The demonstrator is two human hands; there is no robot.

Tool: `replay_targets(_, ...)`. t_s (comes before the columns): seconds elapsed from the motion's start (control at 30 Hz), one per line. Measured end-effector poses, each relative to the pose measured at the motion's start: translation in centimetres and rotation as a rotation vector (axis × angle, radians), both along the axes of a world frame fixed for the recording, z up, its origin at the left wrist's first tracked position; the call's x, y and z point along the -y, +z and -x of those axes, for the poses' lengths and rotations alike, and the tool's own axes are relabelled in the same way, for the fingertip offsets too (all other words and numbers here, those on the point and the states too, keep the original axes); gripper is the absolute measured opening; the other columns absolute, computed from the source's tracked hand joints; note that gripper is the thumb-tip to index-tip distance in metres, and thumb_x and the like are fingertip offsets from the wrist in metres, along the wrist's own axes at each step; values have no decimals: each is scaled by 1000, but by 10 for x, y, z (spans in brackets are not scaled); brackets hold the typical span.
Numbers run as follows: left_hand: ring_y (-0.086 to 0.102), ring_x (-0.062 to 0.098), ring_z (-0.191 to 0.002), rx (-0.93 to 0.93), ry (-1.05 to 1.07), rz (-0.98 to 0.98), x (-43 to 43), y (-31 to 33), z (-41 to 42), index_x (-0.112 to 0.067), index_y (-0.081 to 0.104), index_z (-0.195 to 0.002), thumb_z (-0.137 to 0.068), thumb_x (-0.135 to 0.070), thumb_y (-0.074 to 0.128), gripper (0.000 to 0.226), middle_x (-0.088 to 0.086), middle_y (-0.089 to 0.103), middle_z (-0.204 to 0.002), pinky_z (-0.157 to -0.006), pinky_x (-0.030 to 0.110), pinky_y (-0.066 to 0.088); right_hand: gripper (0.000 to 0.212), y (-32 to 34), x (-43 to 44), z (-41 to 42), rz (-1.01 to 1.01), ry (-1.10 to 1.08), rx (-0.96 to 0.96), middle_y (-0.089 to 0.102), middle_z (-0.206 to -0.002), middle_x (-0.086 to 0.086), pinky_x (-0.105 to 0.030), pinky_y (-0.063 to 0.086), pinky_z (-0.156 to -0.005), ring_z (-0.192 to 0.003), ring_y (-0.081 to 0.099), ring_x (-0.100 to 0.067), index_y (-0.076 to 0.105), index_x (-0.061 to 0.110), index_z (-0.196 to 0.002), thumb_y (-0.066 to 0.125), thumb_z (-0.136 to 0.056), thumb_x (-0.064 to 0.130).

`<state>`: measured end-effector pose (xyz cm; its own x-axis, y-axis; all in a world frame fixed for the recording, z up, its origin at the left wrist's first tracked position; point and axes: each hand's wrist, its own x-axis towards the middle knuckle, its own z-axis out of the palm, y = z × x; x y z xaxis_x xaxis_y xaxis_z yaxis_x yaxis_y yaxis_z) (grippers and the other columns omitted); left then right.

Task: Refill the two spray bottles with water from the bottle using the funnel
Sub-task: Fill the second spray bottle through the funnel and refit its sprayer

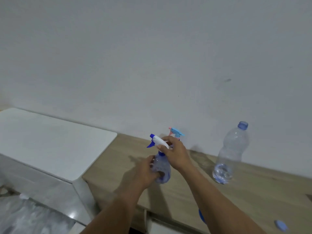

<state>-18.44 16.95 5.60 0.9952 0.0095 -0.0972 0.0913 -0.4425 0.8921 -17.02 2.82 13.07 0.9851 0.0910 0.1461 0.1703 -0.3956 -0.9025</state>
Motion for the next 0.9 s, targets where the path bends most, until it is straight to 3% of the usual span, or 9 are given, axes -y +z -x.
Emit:
replay_targets(0.17,65,23,-104,-9,8,-20,-20,-25,-76,-14,58,-121,-71,-13,83,57,2,66,-111,-83,25,53,16,-22,-25,-67,34,-103,-30,70,-100,1,-7,45,-64,-80,63,-1,62,20,-103,63,-92,8)
replay_targets(0.3,60,15,-112,67,-28,-160,-40,-42,-130,-23,52,-132,-77,-26,81,62,-8,60,-118,-81,16,39,18,-38,-41,-112,131,-176,2,70,-100,0,0,37,-63,-76,56,3,65,15,-111,58,-97,7)
replay_targets(0.43,61,14,-111,72,-45,-230,-53,-57,-174,-26,50,-135,-78,-29,79,64,-8,61,-122,-84,20,43,18,-54,-50,-148,175,-219,-7,69,-99,3,1,36,-65,-80,55,-9,64,18,-114,56,-100,12)
replay_targets(0.6,66,24,-96,17,-49,-74,-46,-79,-214,-15,61,-106,-71,-16,78,39,1,66,-100,-74,24,54,20,-70,-60,-185,196,-223,13,68,-97,4,-5,41,-64,-87,61,-11,64,21,-112,53,-100,10)
replay_targets(0.67,61,20,-83,58,-30,-98,-39,-82,-221,-13,61,-94,-88,-8,64,8,7,62,-94,-71,29,53,22,-73,-63,-197,214,-238,22,69,-100,3,-6,39,-65,-89,61,-13,64,21,-113,52,-100,9)
replay_targets(0.7,60,19,-79,60,-1,-93,-39,-85,-226,-12,61,-92,-91,-2,59,10,9,61,-94,-67,29,54,23,-74,-63,-202,222,-241,17,69,-101,2,-6,38,-66,-91,61,-13,64,22,-115,51,-100,9)
replay_targets(0.8,64,20,-83,61,14,-50,-41,-94,-241,-15,62,-102,-86,3,64,25,9,65,-102,-67,26,57,29,-74,-66,-212,278,-234,-6,68,-111,-1,-11,40,-74,-99,62,-17,62,22,-124,50,-102,10)
replay_targets(0.87,61,12,-81,87,22,-131,-44,-92,-244,-18,61,-108,-91,-12,63,19,5,62,-108,-72,24,52,33,-72,-67,-215,344,-224,-17,66,-122,-3,-20,44,-86,-108,62,-20,56,23,-134,50,-103,13)
replay_targets(0.9,59,8,-84,77,-9,-112,-47,-93,-245,-23,57,-118,-89,-20,67,31,-2,61,-110,-74,20,47,37,-70,-67,-215,362,-217,-26,64,-128,-3,-21,42,-90,-114,60,-21,53,23,-139,50,-103,15)
